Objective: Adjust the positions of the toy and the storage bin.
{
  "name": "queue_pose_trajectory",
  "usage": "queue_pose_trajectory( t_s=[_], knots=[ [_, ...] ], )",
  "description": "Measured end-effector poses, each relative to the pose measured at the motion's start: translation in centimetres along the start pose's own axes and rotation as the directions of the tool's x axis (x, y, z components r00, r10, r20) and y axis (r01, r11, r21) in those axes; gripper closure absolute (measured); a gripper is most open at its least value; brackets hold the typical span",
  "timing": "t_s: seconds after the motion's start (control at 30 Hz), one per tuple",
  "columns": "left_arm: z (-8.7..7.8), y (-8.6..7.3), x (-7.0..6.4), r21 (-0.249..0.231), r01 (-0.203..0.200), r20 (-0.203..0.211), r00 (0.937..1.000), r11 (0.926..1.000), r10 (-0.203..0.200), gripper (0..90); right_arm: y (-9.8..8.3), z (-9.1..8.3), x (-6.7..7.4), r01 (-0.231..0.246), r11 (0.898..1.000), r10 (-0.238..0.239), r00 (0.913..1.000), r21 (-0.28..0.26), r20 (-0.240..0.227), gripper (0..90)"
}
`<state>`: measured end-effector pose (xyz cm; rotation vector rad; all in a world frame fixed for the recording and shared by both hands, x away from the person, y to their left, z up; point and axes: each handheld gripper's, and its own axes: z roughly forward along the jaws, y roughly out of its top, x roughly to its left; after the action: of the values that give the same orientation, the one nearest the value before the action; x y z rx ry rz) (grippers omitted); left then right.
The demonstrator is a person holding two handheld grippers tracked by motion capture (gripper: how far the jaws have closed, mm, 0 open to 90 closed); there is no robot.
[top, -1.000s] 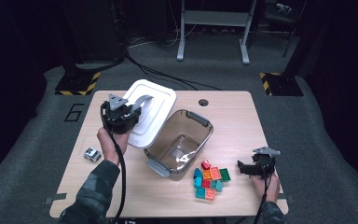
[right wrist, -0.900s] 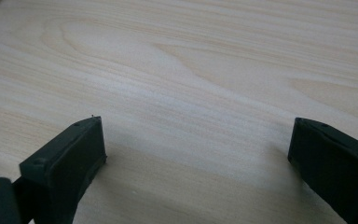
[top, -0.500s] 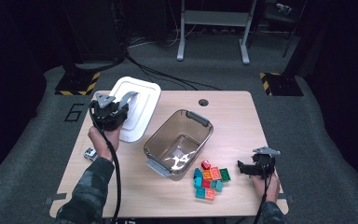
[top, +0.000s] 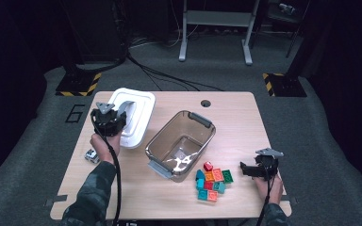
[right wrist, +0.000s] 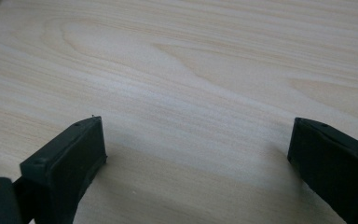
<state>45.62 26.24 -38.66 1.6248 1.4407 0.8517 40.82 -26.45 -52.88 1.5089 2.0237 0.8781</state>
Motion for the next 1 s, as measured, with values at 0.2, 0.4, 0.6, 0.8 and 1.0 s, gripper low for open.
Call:
queue_pose_trajectory(
  t_s=[0.2, 0.4, 0.6, 0.8, 1.0],
  knots=[
    [0.8, -1.3, 0.1, 0.023, 0.008, -0.002, 1.0000, 0.9997, -0.008, 67.0, 0.0, 0.0, 0.0, 0.000, 1.000, 0.000, 1.0000, -0.001, 0.002, 3.6],
    [1.7, -2.7, 0.2, 0.049, 0.029, 0.001, 0.9996, 0.9984, -0.030, 67.0, 0.0, 0.0, 0.0, 0.000, 1.000, 0.000, 1.0000, -0.001, 0.002, 3.8],
    [2.6, -4.0, 0.4, 0.083, 0.044, 0.007, 0.9990, 0.9955, -0.045, 67.0, 0.0, 0.0, 0.0, 0.000, 1.000, 0.000, 1.0000, 0.000, 0.002, 3.8],
    [3.5, -5.3, 0.3, 0.114, 0.054, 0.008, 0.9985, 0.9920, -0.055, 67.0, 0.0, 0.0, 0.0, 0.000, 1.000, 0.000, 1.0000, 0.000, 0.002, 3.9],
    [4.3, -6.4, 0.3, 0.144, 0.071, 0.011, 0.9972, 0.9870, -0.074, 67.0, 0.0, 0.0, 0.0, 0.000, 1.000, 0.000, 1.0000, -0.001, 0.002, 4.0]
  ],
)
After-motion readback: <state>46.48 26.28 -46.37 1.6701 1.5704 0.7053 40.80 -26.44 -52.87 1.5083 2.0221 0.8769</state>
